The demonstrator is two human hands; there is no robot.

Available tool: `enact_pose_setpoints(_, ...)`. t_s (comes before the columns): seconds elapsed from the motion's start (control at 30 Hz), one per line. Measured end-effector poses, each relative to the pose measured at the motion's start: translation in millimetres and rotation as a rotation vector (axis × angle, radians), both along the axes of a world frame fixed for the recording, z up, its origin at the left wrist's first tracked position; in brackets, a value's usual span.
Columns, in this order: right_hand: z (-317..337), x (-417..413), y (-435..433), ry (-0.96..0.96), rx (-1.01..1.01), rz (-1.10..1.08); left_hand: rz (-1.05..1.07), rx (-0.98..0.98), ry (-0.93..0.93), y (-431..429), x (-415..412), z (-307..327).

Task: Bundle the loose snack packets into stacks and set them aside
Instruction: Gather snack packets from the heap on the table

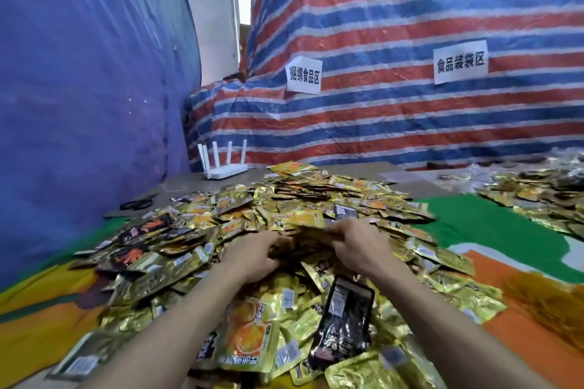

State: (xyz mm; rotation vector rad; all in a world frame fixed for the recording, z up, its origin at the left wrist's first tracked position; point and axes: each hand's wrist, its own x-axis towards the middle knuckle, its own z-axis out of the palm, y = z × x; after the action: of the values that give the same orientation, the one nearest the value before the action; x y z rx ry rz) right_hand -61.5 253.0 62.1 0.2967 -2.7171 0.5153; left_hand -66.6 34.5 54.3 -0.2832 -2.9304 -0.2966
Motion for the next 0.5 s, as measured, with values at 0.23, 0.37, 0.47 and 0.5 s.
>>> enact_pose_setpoints(0.23,33.9,-15.5,6.1,0.114,-1.009,0.108,0.019,0.605,0.149,-21.6,-7.7,10.6)
enact_pose_setpoints(0.37,40.2,-32.0,-14.3,-0.025,-1.398,0.146,0.096,1.09,0.301,-30.2,-3.1,22.5)
enact_pose_setpoints(0.47,26.5,-38.0,-27.6,-0.13,-1.541,0.206,0.145,1.275,0.322,-39.9,-0.2,22.9)
enact_pose_setpoints(0.5,17.3,-39.0,-30.5,-0.151,-1.549,0.22,0.125,1.294,0.332,-41.6,1.6,18.8)
